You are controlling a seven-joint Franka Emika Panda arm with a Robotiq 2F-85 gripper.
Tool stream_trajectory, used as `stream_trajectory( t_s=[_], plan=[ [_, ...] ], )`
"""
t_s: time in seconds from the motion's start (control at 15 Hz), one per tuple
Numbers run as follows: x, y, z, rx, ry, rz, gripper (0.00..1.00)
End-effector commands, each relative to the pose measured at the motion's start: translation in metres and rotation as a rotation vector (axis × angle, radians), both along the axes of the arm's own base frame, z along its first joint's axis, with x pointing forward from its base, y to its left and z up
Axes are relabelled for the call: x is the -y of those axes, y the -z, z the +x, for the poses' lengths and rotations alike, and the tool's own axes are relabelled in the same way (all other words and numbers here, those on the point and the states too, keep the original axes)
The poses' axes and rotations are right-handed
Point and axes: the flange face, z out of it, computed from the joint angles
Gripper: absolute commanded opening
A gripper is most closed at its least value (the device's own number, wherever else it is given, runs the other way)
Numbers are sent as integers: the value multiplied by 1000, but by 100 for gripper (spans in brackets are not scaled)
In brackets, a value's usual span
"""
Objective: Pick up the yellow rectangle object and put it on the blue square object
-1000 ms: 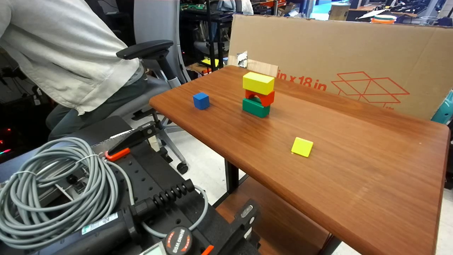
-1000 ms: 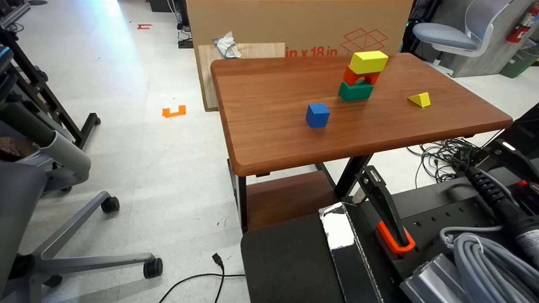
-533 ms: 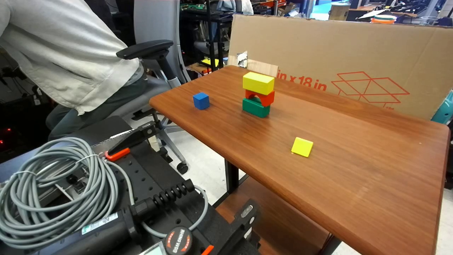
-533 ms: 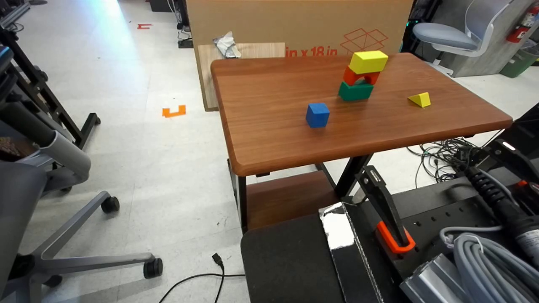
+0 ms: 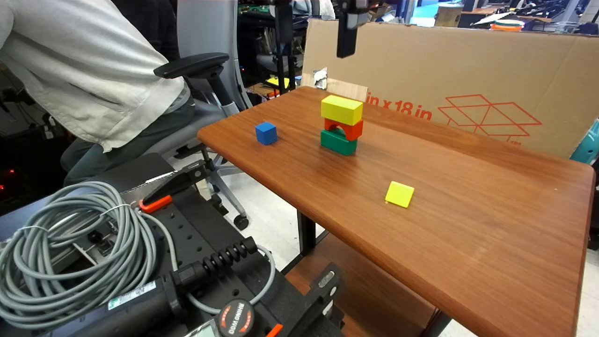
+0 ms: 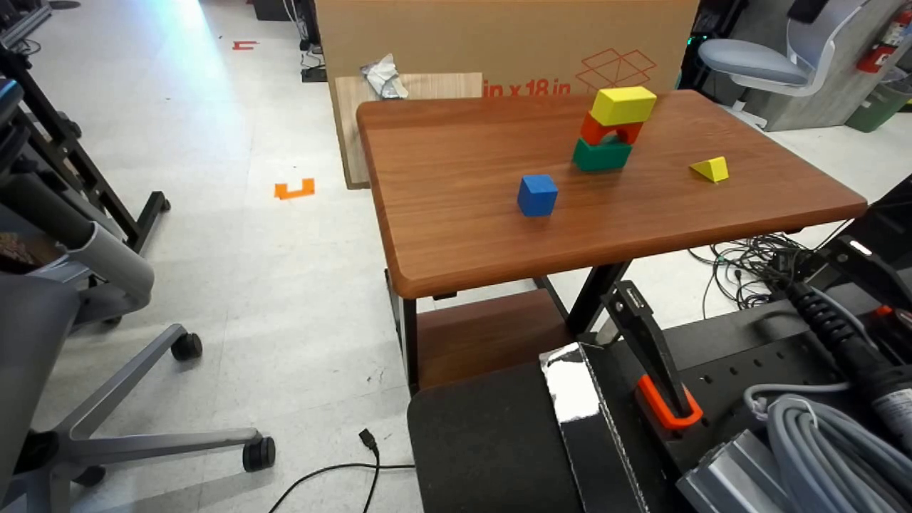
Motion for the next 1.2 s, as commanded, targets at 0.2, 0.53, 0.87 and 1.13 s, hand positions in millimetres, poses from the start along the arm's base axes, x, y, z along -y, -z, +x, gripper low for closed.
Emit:
stream_trajectory(
  t_s=[0.2, 0.53, 0.87, 1.13],
  plan=[
    [-19, 31, 47, 31, -47, 16, 100],
    [-28, 49, 65, 11, -32, 19, 100],
    [-28, 61, 79, -2, -10, -5, 100],
    [-32, 70, 85, -12, -8, -27, 100]
  ],
)
